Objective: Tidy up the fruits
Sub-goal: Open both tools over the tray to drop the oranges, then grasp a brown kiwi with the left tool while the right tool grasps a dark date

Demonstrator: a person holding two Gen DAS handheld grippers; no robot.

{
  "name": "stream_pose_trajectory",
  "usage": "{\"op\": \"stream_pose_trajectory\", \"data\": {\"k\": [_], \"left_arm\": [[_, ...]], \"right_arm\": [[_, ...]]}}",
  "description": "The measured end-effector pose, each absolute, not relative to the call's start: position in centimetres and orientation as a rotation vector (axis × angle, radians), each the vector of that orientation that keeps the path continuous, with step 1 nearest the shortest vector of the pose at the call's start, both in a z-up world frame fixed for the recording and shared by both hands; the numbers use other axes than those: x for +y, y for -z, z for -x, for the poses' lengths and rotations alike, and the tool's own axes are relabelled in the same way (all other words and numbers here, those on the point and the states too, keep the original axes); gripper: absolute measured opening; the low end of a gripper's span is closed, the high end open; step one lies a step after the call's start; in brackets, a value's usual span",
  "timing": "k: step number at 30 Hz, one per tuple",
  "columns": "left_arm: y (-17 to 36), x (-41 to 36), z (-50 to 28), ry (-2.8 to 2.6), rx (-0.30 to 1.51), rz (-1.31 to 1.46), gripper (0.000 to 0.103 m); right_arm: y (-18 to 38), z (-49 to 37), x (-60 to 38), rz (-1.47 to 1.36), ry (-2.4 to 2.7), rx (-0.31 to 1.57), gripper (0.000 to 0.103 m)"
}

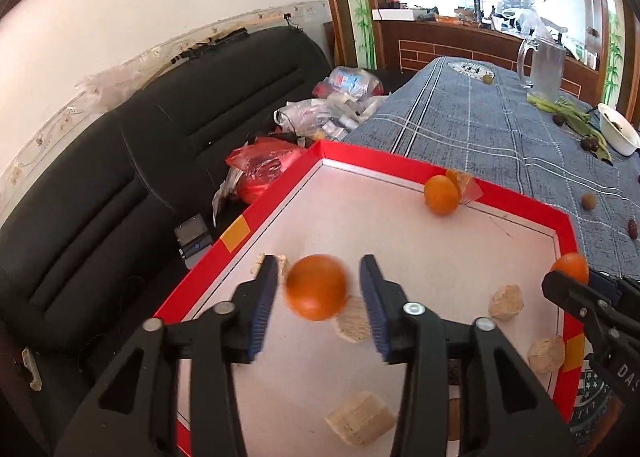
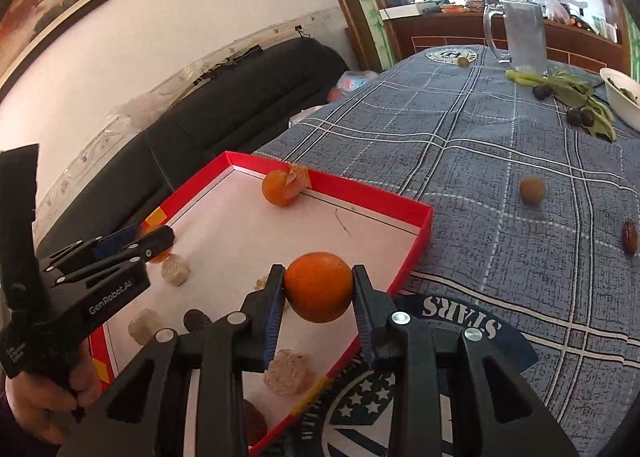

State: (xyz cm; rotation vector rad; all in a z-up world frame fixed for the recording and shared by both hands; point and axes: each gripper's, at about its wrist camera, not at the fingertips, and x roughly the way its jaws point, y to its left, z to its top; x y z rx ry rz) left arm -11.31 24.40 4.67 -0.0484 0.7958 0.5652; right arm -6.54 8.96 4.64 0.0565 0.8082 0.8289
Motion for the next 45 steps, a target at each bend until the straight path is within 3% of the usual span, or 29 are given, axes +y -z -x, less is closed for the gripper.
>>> {"op": "stream_pose_trajectory", "data": {"k": [2,5,12,22,30,43,45], "left_arm": [[-4.7,24.3,11.3,-0.568,0.800,0.039,0.066],[-4.8,23.8,11.3,-0.582,0.793,0.006,0.076],[-5.0,23.4,11.8,-0.609,0.788,-0.017,0.078],[-8.0,17.4,10.0,-0.420,0.737,-0.071,0.080],[-8.1,10.9,3.3,-0.196,0.760,-0.119,0.080],[-4.4,7.0,-4.8,-0.142,0.861,-0.196,0.080],[-4.0,6.8,-5.7,-0.137,0.874,-0.190,0.080]], "right_arm": [[-4.8,6.7,9.0,-0.052,-0.835,0.807,0.038],[-5.2,7.3,8.9,-0.039,-0.843,0.780,0.049],[-7.6,7.8,6.0,-0.119,-0.858,0.643,0.053],[-8.2,-0.4,-5.7,-0.428,-0.721,0.819,0.053],[-4.7,-4.9,-10.8,-0.516,-0.558,0.922,0.031],[-2.5,-6.1,-9.4,-0.331,-0.428,0.960,0.031],[-2.6,-6.0,-8.8,-0.280,-0.415,0.944,0.021]]}}
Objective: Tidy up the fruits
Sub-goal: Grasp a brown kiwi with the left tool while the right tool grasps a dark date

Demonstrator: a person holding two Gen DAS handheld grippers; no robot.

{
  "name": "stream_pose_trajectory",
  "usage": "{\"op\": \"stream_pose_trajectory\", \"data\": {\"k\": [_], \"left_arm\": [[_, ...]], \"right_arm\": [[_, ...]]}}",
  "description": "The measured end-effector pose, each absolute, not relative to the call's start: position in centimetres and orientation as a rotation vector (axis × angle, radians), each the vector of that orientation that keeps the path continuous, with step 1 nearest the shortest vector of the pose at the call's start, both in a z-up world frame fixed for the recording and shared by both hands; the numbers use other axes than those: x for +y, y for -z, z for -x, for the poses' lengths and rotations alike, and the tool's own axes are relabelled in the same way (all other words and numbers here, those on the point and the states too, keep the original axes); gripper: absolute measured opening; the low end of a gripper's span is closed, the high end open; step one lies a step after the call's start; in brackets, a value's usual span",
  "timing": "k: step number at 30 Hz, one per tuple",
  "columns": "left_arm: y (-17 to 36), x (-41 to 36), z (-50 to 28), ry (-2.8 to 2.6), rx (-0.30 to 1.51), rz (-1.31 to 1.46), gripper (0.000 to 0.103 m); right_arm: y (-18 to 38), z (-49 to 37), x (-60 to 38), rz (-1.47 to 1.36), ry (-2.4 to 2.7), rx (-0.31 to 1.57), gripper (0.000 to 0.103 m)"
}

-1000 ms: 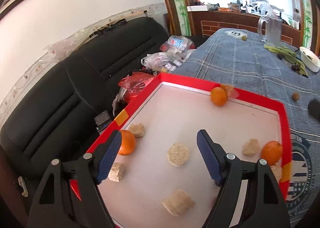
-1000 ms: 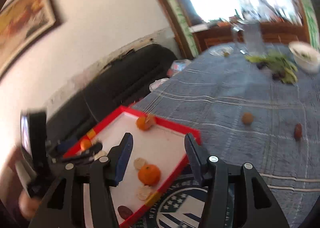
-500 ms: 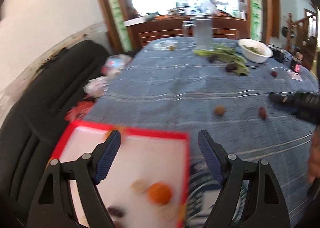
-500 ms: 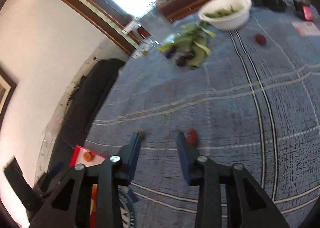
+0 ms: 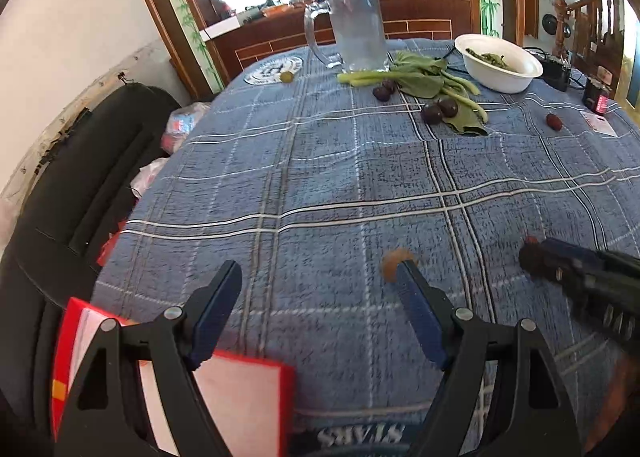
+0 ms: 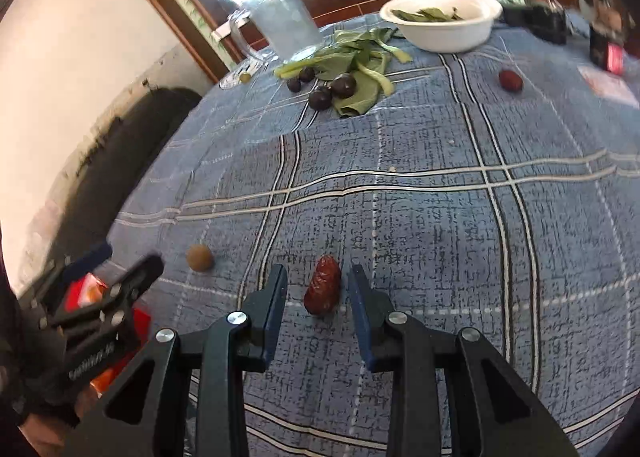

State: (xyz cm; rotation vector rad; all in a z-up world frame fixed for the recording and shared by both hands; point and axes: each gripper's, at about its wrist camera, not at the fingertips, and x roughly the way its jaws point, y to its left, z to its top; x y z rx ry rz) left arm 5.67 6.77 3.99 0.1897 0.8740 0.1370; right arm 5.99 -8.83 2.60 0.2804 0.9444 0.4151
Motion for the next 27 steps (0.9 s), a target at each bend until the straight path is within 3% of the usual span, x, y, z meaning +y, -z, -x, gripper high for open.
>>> {"op": "stream_pose_trajectory", "data": {"k": [2,9,17,27], "left_arm": [[-3.4,6.4,-6.6,-0.135,0.893,-0.194,0.080],[-1.8,4.9,-7.8,-0.066,0.941,-0.141,0.074],[-1.2,4.4,-8.1,0.019,0.995,-0.048,0.030],[-1.9,5.6,-7.5,0.023,1.004,0.042,0.026]], "right_arm": [[-2.5,-5.8,-8.5,-0.238,-0.390,0.936,0.016],[-2.5,-6.1,-9.5,-0.288,-0.383,0.955,0.015],[-2.5,-5.9,-9.5,-0.303,-0.376,0.958,0.015],[-2.5,-5.7,-9.8,-0.316,-0.378,0.967,0.015]]}}
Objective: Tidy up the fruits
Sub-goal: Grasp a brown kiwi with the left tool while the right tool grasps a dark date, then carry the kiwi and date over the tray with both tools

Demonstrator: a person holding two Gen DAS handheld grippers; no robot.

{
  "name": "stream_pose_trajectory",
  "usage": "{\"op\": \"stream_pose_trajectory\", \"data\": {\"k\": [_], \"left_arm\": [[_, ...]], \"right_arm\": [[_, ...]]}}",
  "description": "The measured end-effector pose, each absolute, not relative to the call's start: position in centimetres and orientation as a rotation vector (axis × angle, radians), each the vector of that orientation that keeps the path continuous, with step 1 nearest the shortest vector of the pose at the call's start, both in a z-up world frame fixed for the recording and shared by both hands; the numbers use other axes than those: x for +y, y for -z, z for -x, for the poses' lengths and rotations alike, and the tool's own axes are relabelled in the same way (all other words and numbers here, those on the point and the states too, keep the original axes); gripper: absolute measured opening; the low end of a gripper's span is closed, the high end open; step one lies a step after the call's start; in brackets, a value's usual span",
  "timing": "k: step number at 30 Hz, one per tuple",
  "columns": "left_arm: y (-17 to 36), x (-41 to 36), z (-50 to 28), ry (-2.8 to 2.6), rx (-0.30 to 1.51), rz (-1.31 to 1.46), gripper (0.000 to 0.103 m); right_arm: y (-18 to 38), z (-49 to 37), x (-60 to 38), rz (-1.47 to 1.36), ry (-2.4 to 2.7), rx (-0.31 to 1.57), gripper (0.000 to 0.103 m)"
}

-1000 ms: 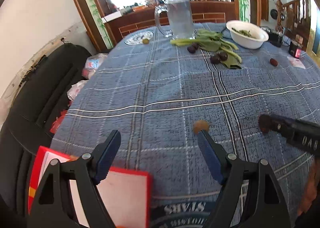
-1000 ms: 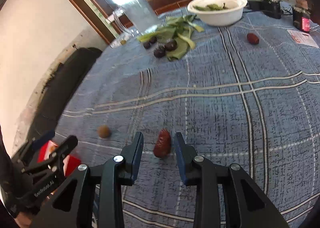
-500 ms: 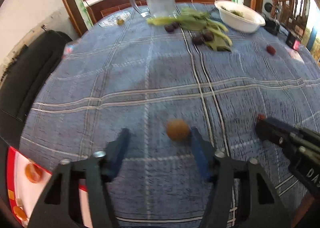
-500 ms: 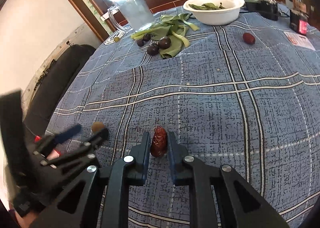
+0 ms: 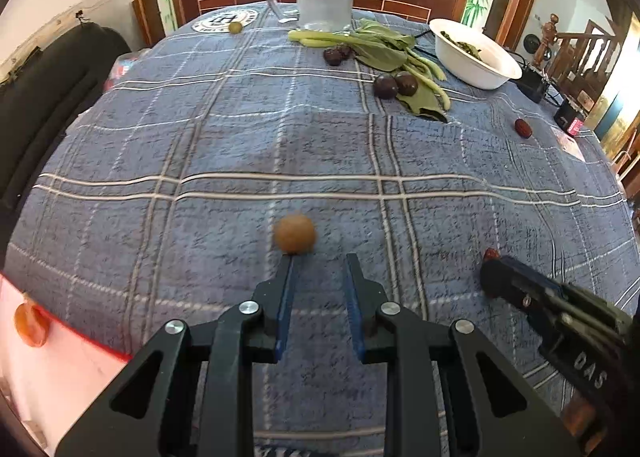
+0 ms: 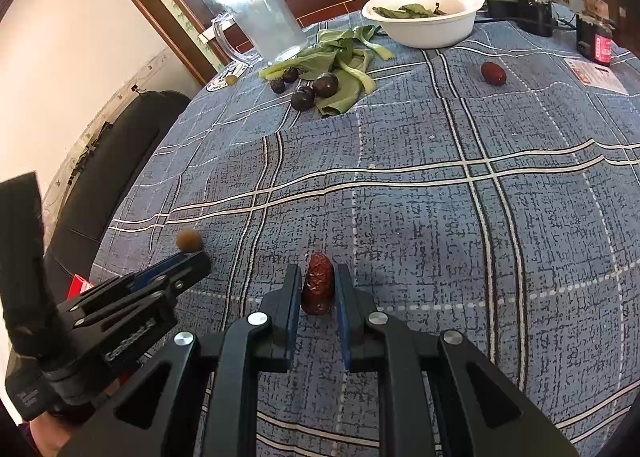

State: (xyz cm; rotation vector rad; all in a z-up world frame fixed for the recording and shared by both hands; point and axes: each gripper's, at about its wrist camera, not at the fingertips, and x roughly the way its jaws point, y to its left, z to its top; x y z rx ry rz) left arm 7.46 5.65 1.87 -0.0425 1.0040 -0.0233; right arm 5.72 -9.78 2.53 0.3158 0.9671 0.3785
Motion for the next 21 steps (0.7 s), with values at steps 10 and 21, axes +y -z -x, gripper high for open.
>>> {"op": "stream_pose_trajectory", "data": {"k": [10,21], "left_arm": [[-2.6,5.7,-7.1,0.005,0.993,-0.019,0.038],[-1.2,5.0,-8.9,0.004,0.997,0.008,0.026]], "right_arm": [[-2.4,-5.8,-9.8,-0.326,-0.383,0.967,0.015],[-2.5,-5.7,-9.7,-0.324,-0.376,0.969,0.015]]}}
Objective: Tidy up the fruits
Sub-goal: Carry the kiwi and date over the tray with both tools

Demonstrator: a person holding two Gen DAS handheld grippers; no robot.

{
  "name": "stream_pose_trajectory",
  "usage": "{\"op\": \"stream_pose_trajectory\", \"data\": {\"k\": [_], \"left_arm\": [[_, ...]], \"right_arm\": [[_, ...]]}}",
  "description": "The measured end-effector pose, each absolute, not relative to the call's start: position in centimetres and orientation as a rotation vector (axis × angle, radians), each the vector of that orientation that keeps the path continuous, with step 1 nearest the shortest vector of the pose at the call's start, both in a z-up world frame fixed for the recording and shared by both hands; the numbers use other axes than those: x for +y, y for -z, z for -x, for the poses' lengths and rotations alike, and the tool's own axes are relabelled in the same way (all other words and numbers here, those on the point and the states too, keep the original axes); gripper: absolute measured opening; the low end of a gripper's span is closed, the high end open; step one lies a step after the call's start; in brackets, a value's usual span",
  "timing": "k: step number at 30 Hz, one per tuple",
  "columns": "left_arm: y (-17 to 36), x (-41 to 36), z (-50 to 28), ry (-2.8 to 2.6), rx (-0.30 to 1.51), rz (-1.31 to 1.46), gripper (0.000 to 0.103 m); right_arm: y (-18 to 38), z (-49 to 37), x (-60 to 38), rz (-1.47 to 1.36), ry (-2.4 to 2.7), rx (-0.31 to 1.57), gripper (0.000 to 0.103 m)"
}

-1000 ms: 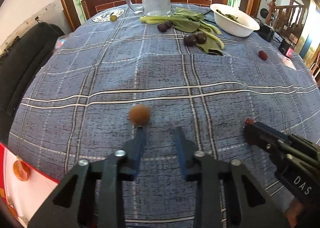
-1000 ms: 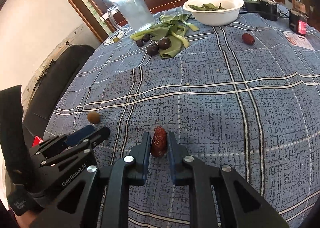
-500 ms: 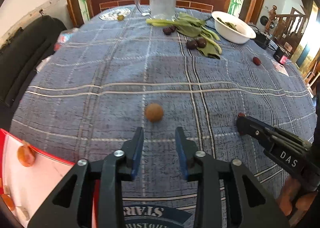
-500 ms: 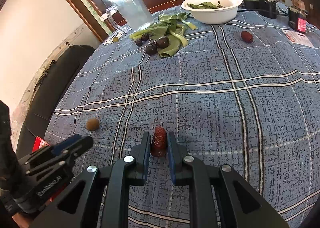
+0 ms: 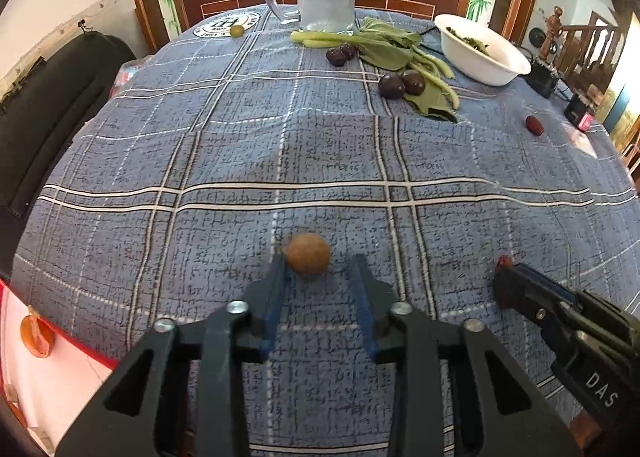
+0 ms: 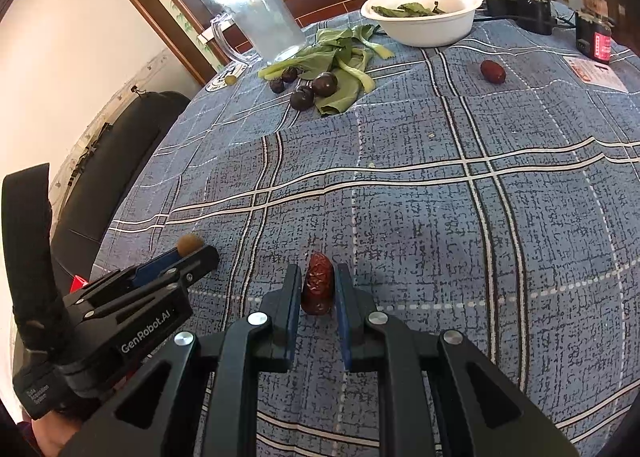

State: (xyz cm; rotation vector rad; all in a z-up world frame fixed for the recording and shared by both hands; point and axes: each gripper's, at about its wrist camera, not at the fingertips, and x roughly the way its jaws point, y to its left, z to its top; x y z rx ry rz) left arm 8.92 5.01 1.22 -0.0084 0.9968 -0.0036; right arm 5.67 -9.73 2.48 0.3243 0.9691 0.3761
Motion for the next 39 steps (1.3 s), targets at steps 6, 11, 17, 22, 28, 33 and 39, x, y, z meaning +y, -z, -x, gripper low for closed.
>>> {"op": "stream_pose_trajectory", "data": {"k": [6,11,17,22,28,33,39], "left_arm": [[-1.3,4.9,-8.7,0.010,0.985,0.011,0.023],[-2.6,4.4,-6.8,0.021,0.938,0.008,0.024],[-6.1,4.1,-2.0,-0.027,0.808,-0.020,0.023],[-8.5,4.9,2.9,-0.122,0.690,-0.065,0.024],[-10.3,8.0,7.8,-0.216,0.615,-0.054,0.024],[-10.7,10.7,11.0,-0.259,0.594,-0.035,0.023],[-10.5,13.3,13.5,-0.303,0.581,-0.021,0.023]], "right_arm": [[-2.7,-5.4,-9.8,-0.353,-0.387,0.973,0.015],[-3.4,-5.1,-10.0,-0.371,-0.403,0.941,0.015],[-4.9,-3.8,-9.6,-0.400,-0.478,0.880,0.015],[-6.8,-1.4,-7.4,-0.341,-0.579,0.784,0.015],[-8.2,1.4,-4.6,-0.243,-0.667,0.681,0.015],[-8.7,3.0,-3.5,-0.179,-0.695,0.634,0.014],[-9.8,4.2,-2.1,-0.123,-0.678,0.605,0.015]]}}
